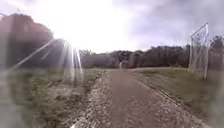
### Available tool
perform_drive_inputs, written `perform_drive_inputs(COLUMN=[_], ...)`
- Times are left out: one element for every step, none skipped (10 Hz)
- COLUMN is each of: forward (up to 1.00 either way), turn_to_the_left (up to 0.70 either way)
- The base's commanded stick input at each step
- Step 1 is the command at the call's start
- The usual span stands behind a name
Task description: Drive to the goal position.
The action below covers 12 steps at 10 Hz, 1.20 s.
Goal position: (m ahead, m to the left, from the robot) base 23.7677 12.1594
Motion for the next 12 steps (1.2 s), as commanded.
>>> perform_drive_inputs(forward=[0.85, 0.85, 0.85, 0.85, 0.85, 0.85, 0.85, 0.85, 0.85, 0.85, 0.85, 0.85], turn_to_the_left=[0.02, 0.02, 0.02, 0.02, 0.02, 0.02, 0.02, 0.02, 0.02, 0.02, 0.02, 0.02])
